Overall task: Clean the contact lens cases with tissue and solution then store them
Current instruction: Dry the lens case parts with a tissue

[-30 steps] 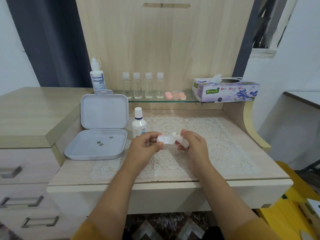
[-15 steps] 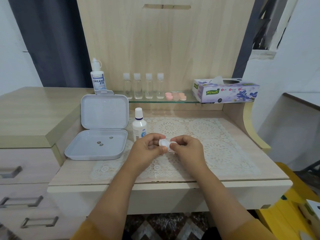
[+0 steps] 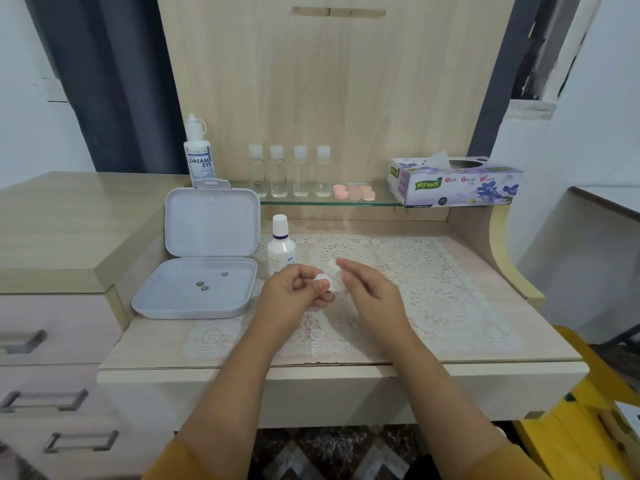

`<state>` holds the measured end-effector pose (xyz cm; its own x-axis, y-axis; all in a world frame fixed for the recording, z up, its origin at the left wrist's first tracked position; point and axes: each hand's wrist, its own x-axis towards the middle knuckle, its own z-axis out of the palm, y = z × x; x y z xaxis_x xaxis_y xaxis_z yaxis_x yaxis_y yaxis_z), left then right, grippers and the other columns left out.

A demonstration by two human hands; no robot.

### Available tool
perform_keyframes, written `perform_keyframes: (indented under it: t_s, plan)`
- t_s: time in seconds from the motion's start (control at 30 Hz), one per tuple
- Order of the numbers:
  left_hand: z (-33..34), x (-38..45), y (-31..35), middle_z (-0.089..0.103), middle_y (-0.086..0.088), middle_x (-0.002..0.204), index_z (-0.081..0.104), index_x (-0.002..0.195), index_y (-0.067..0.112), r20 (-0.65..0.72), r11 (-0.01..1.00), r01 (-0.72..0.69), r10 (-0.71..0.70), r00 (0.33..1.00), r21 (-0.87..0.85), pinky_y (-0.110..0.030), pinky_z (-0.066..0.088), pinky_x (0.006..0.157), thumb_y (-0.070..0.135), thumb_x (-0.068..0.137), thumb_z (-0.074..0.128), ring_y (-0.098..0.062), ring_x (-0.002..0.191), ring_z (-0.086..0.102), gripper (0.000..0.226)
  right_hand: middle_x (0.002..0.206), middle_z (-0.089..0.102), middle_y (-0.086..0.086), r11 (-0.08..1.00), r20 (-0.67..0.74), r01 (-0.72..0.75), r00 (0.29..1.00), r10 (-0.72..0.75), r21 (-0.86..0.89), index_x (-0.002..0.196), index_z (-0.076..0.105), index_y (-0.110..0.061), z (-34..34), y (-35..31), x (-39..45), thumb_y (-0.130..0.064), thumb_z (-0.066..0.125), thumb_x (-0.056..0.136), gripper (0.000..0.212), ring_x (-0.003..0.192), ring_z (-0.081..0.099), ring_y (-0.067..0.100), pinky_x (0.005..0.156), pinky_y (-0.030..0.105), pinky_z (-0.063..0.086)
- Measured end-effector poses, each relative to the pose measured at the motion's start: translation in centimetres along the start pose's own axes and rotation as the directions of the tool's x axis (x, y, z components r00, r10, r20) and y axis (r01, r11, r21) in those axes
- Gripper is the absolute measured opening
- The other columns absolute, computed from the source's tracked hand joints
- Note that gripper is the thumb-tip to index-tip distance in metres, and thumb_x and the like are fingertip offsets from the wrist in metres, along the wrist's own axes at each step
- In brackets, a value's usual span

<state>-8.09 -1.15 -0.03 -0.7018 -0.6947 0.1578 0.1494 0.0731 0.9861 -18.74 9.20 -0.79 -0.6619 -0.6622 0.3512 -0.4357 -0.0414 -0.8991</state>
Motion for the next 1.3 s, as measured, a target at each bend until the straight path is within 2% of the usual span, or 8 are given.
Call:
perform_keyframes:
  t_s: [0.13, 0.27, 0.47, 0.63, 0.73, 0.93, 1.07, 1.3]
  plan:
    - [-0.1, 0.2, -0.1, 0.073, -0.011, 0.076, 0.061, 0.096, 0.007, -0.068, 1.0, -0.005, 0.004, 0.998, -0.014, -0.023, 0.057, 0.068, 0.005, 0.089, 0.063, -0.016, 0.071, 0.071, 0.007, 0.121, 0.058, -0.02, 0.966, 0.019, 0.111, 0.994, -0.11, -0.234, 0.125, 0.061, -0.026, 0.3, 0.3, -0.1, -0.018, 0.066, 0.09, 0.037, 0.113, 0.048, -0.01, 0.092, 0.0, 0.033]
    - [-0.1, 0.1, 0.0, 0.073, -0.011, 0.075, 0.061, 0.094, 0.006, -0.083, 0.998, -0.017, 0.012, 0.996, -0.059, -0.022, 0.057, 0.069, 0.004, 0.089, 0.063, -0.017, 0.072, 0.072, 0.006, 0.116, 0.061, -0.008, 0.912, -0.102, 0.202, 0.962, -0.253, -0.357, 0.116, 0.065, -0.012, 0.6, 0.8, 0.0, -0.014, 0.072, 0.085, 0.033, 0.104, 0.048, -0.006, 0.088, -0.001, 0.033]
    - [-0.2, 0.1, -0.1, 0.073, -0.009, 0.076, 0.061, 0.094, 0.01, -0.085, 1.0, -0.007, 0.006, 0.996, -0.017, -0.023, 0.055, 0.066, 0.004, 0.089, 0.063, -0.018, 0.071, 0.071, 0.009, 0.131, 0.052, -0.003, 0.861, 0.032, 0.212, 0.974, -0.223, -0.461, 0.115, 0.069, -0.011, 0.8, 1.2, 0.2, -0.01, 0.066, 0.088, 0.027, 0.112, 0.047, 0.003, 0.085, -0.004, 0.028]
    - [-0.2, 0.2, -0.3, 0.072, -0.01, 0.078, 0.062, 0.094, 0.013, -0.064, 0.999, -0.007, 0.009, 0.998, 0.034, -0.031, 0.058, 0.073, 0.002, 0.087, 0.065, -0.022, 0.074, 0.071, 0.013, 0.097, 0.059, -0.003, 0.828, 0.008, 0.196, 0.974, -0.226, -0.525, 0.099, 0.072, -0.003, 1.3, 1.4, 0.1, -0.006, 0.07, 0.084, 0.016, 0.086, 0.056, 0.01, 0.068, 0.003, 0.034]
    - [-0.1, 0.2, -0.4, 0.072, -0.011, 0.077, 0.062, 0.094, 0.014, -0.067, 0.998, -0.019, 0.024, 0.997, 0.066, -0.029, 0.058, 0.072, 0.003, 0.088, 0.064, -0.019, 0.073, 0.071, 0.013, 0.098, 0.063, -0.003, 0.902, -0.022, 0.109, 0.991, -0.13, -0.419, 0.097, 0.073, -0.007, 0.8, 1.2, 0.2, -0.009, 0.072, 0.082, 0.016, 0.087, 0.057, 0.008, 0.071, 0.003, 0.037]
    - [-0.1, 0.3, -0.5, 0.072, -0.012, 0.08, 0.062, 0.098, 0.008, -0.066, 0.998, -0.026, 0.029, 0.997, 0.054, -0.028, 0.059, 0.071, 0.001, 0.088, 0.063, -0.019, 0.073, 0.072, 0.012, 0.102, 0.066, -0.015, 0.996, -0.246, -0.032, 0.968, 0.051, 0.08, 0.108, 0.066, -0.029, -0.3, 0.1, 0.0, -0.01, 0.067, 0.088, 0.027, 0.092, 0.06, -0.011, 0.079, 0.006, 0.047]
    - [-0.1, 0.1, -0.3, 0.072, -0.012, 0.077, 0.062, 0.096, 0.007, -0.044, 0.999, -0.04, 0.041, 0.998, 0.02, -0.028, 0.059, 0.071, 0.0, 0.087, 0.064, -0.02, 0.072, 0.072, 0.011, 0.095, 0.066, -0.015, 0.993, -0.156, 0.035, 0.986, -0.053, -0.115, 0.099, 0.068, -0.027, 0.2, 0.0, -0.2, -0.018, 0.069, 0.087, 0.014, 0.091, 0.059, -0.007, 0.076, 0.009, 0.044]
    - [-0.2, 0.4, -0.5, 0.071, -0.009, 0.076, 0.061, 0.091, 0.011, -0.085, 0.999, -0.044, 0.046, 0.995, 0.026, -0.026, 0.057, 0.069, 0.0, 0.088, 0.063, -0.018, 0.071, 0.071, 0.012, 0.105, 0.054, -0.006, 0.821, 0.015, 0.219, 0.969, -0.248, -0.527, 0.11, 0.069, -0.01, 1.2, 1.3, 0.2, -0.013, 0.066, 0.086, 0.024, 0.087, 0.052, 0.009, 0.071, 0.011, 0.039]
